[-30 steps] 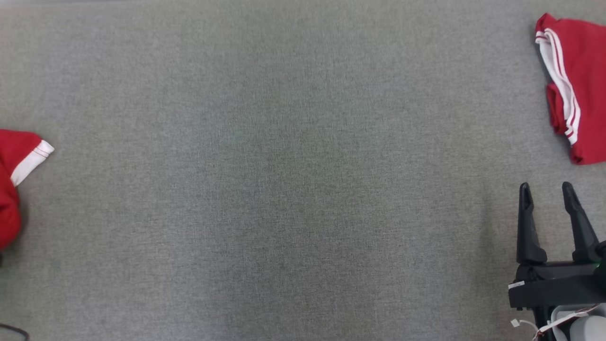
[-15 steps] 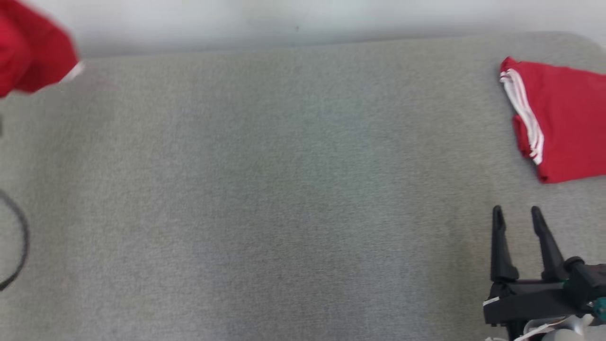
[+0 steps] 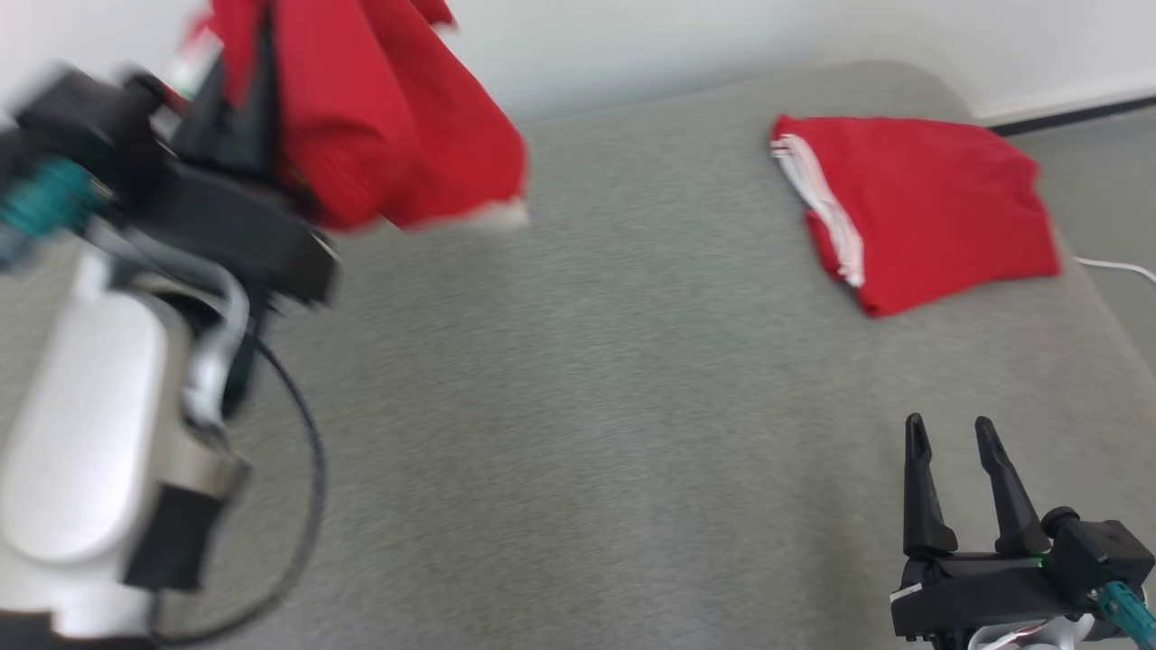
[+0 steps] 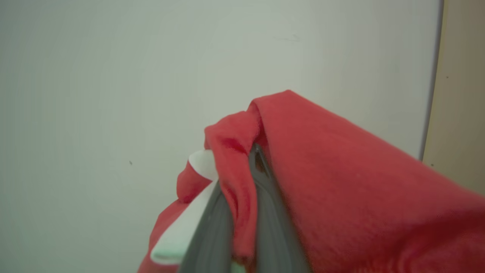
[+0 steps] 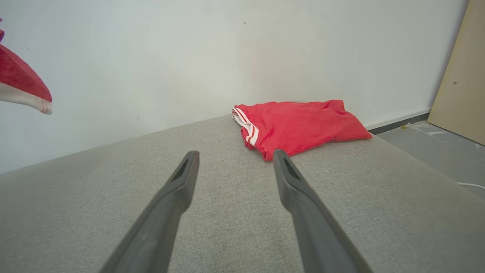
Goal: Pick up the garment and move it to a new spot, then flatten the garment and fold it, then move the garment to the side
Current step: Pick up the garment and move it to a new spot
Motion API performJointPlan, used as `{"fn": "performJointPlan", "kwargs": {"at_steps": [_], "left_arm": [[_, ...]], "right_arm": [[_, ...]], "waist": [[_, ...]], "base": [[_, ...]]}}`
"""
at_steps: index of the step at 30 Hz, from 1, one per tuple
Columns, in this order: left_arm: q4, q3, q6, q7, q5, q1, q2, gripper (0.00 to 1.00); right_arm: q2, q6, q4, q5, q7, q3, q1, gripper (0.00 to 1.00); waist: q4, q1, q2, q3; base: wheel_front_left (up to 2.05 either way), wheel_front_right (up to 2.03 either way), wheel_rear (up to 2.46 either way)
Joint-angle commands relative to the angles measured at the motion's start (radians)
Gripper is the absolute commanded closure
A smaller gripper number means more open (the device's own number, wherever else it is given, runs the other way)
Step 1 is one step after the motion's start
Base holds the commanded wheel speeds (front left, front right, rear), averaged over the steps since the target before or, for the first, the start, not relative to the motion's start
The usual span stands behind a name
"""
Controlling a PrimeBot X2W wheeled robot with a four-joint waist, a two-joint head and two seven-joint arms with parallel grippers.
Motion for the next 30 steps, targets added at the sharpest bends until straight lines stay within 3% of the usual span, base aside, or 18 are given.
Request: {"fn": "performJointPlan", "kwargs": {"at_steps": [1,7,15,16,17,18,24,30], "left_arm": [[-0.001,-0.01,0.011,-0.014,-0.009,0.052,-0.028,1.0],[0.072,-0.064,0.031,-0.061,-0.028,0.203,-0.102,1.0],[0.254,-0.107,0.033,-0.14,-0.032,0.352,-0.145,0.99],[0.286,-0.114,0.029,-0.15,-0.036,0.363,-0.155,0.71],[0.312,-0.122,0.028,-0.164,-0.031,0.368,-0.159,0.06],[0.336,-0.129,0.025,-0.18,-0.021,0.366,-0.162,0.0],[0.362,-0.123,0.013,-0.267,-0.013,0.333,-0.195,0.0],[0.251,-0.061,0.042,-0.282,0.024,0.407,-0.16,0.0]], "right_arm": [[0.004,0.0,0.001,0.006,-0.004,0.006,0.004,0.0],[0.006,0.0,-0.004,0.01,-0.004,0.006,-0.006,0.0],[0.007,0.0,0.003,0.008,-0.004,0.009,-0.015,0.0],[0.007,0.0,0.005,0.007,-0.004,0.009,-0.016,0.0],[0.008,0.0,0.007,0.006,-0.004,0.013,-0.017,0.0],[0.008,0.0,0.01,0.005,-0.004,0.015,-0.018,0.0],[0.007,0.0,0.008,-0.004,-0.004,0.007,0.013,0.0],[0.002,0.0,-0.004,-0.014,-0.003,0.022,0.036,0.0]], "waist": [[-0.089,0.0001,0.0001,-0.023],[-0.113,0.0001,0.0001,-0.007],[-0.111,0.0001,0.0001,0.012],[-0.106,0.0001,0.0001,0.011],[-0.1,0.0001,0.0001,0.009],[-0.093,0.0001,0.0001,0.004],[-0.002,0.0001,0.0001,-0.063],[0.146,0.0001,0.0001,-0.147]], "base": [[0.0,0.0,0.0],[0.0,0.0,0.0],[0.0,0.0,0.0],[0.0,0.0,0.0],[0.0,0.0,0.0],[0.0,0.0,0.0],[0.0,0.0,0.0],[0.0,0.0,0.0]]}}
